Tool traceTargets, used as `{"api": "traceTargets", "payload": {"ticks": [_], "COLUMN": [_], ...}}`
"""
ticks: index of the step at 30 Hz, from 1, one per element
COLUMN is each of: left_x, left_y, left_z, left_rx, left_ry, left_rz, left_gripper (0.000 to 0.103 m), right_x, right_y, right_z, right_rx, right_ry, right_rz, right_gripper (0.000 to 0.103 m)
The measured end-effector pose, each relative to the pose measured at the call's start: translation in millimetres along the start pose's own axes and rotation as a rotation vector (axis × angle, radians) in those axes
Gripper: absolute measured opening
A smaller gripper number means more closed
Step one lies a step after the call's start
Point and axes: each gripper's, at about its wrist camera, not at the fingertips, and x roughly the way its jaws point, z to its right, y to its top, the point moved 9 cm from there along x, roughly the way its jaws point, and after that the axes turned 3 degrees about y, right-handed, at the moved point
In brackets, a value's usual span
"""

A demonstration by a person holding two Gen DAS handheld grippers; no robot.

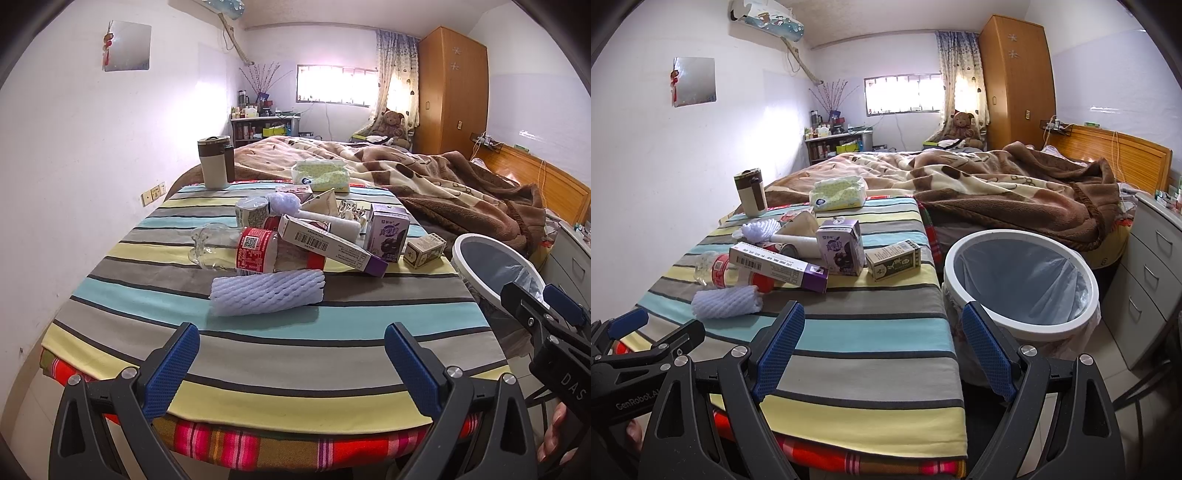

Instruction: Collect trash

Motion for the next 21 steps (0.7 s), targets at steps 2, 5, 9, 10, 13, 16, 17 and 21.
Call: {"api": "traceTargets", "payload": {"ticks": [2,5,9,10,13,16,17,21], "left_x": [0.2,0.0,-0.2,-0.5,-0.8,-0.2,-0.7,-0.4], "left_y": [0.1,0.2,0.2,0.3,0.4,0.2,0.5,0.4], "left_z": [0.5,0.7,0.6,1.1,1.1,0.6,1.3,0.7], "left_rx": [0.0,0.0,0.0,-0.001,0.0,0.0,0.0,0.0], "left_ry": [0.0,0.0,-0.001,-0.001,-0.001,-0.001,-0.001,-0.001], "left_rz": [-0.001,-0.001,0.001,0.001,0.0,0.001,0.001,-0.003], "left_gripper": [0.102,0.102,0.102,0.102,0.102,0.102,0.102,0.102], "right_x": [0.3,0.6,0.8,0.8,0.8,1.0,1.1,1.3], "right_y": [-0.3,0.0,-0.2,-0.3,-0.3,-0.3,-0.6,-1.6], "right_z": [0.1,-0.6,-0.8,-0.7,-0.8,-0.9,-0.6,0.9], "right_rx": [0.0,0.0,-0.001,-0.001,-0.001,-0.002,-0.003,-0.003], "right_ry": [0.0,0.0,-0.001,-0.001,-0.002,-0.001,-0.001,-0.003], "right_rz": [-0.001,-0.001,-0.001,-0.002,-0.001,-0.002,-0.004,-0.006], "right_gripper": [0.089,0.089,0.089,0.089,0.089,0.089,0.089,0.089]}}
